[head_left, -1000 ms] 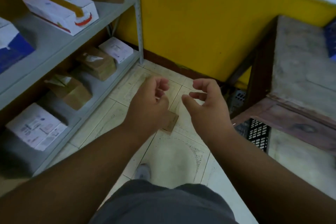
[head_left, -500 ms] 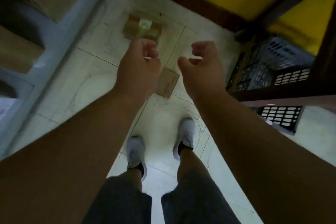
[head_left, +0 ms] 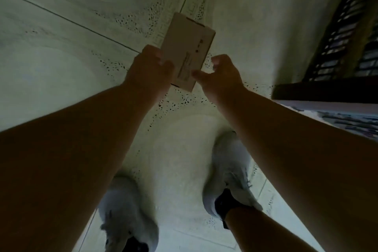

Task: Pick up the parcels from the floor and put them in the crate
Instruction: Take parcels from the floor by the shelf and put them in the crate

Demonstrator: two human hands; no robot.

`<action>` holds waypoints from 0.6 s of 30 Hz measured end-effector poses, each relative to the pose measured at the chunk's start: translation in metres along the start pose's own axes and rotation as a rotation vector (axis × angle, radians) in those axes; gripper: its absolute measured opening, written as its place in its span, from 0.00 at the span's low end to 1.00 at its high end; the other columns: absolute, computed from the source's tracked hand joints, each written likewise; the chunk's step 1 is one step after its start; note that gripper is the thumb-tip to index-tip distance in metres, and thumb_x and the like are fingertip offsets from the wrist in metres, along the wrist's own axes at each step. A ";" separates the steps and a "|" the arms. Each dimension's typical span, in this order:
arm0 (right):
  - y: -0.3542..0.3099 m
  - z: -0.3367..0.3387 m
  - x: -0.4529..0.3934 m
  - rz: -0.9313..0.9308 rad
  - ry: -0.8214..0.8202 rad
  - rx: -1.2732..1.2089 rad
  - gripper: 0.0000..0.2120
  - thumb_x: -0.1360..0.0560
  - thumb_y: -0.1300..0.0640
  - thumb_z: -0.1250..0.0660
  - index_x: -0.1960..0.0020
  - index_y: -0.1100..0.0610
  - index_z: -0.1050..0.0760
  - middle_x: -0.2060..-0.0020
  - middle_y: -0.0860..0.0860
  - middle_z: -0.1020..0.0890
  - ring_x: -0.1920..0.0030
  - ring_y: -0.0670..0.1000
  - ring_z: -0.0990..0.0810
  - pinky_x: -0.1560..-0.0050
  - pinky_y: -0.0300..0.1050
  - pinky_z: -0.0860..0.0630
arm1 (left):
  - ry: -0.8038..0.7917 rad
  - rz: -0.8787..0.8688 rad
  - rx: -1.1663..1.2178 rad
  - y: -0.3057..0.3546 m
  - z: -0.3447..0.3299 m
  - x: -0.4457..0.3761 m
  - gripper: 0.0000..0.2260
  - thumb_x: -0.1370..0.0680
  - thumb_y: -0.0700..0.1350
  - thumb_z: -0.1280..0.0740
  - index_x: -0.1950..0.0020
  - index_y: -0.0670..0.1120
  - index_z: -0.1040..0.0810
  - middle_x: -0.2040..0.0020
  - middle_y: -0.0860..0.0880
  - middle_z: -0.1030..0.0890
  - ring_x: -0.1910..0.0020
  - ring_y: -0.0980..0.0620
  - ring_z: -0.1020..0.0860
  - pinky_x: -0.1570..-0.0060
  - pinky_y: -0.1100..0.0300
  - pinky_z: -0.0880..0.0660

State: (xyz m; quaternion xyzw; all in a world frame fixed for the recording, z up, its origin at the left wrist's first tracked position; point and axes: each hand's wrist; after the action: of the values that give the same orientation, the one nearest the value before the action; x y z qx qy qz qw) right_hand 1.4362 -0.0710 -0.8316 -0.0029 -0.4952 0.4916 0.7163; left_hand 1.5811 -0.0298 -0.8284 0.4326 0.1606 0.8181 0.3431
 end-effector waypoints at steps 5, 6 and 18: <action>0.014 -0.036 -0.062 -0.177 -0.055 -0.143 0.30 0.23 0.48 0.30 0.26 0.56 0.35 0.40 0.52 0.26 0.48 0.51 0.27 0.64 0.40 0.32 | -0.022 0.094 -0.044 -0.024 -0.036 -0.065 0.24 0.17 0.52 0.40 0.23 0.47 0.39 0.30 0.43 0.28 0.44 0.45 0.24 0.56 0.57 0.26; 0.010 -0.043 -0.068 -0.178 -0.061 -0.184 0.27 0.23 0.49 0.30 0.29 0.56 0.32 0.42 0.50 0.23 0.48 0.51 0.24 0.64 0.41 0.31 | -0.054 0.119 -0.031 -0.024 -0.038 -0.071 0.23 0.17 0.52 0.40 0.24 0.47 0.38 0.31 0.44 0.27 0.46 0.47 0.24 0.60 0.58 0.26; -0.170 0.040 0.064 0.147 0.062 -0.489 0.23 0.24 0.33 0.41 0.46 0.53 0.31 0.52 0.52 0.18 0.53 0.52 0.16 0.53 0.56 0.17 | 0.261 0.168 0.625 0.111 0.127 0.022 0.23 0.17 0.62 0.49 0.31 0.49 0.30 0.35 0.44 0.23 0.38 0.43 0.24 0.35 0.44 0.27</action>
State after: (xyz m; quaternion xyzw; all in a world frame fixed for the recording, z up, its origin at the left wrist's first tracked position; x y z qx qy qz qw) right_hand 1.5282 -0.1330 -0.6824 -0.2269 -0.5757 0.4078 0.6714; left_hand 1.6297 -0.0981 -0.6802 0.4204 0.4098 0.8030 0.1021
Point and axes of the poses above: each hand's wrist, its own x-axis away from the middle knuckle, its own z-axis out of the back of the hand, y = z × x
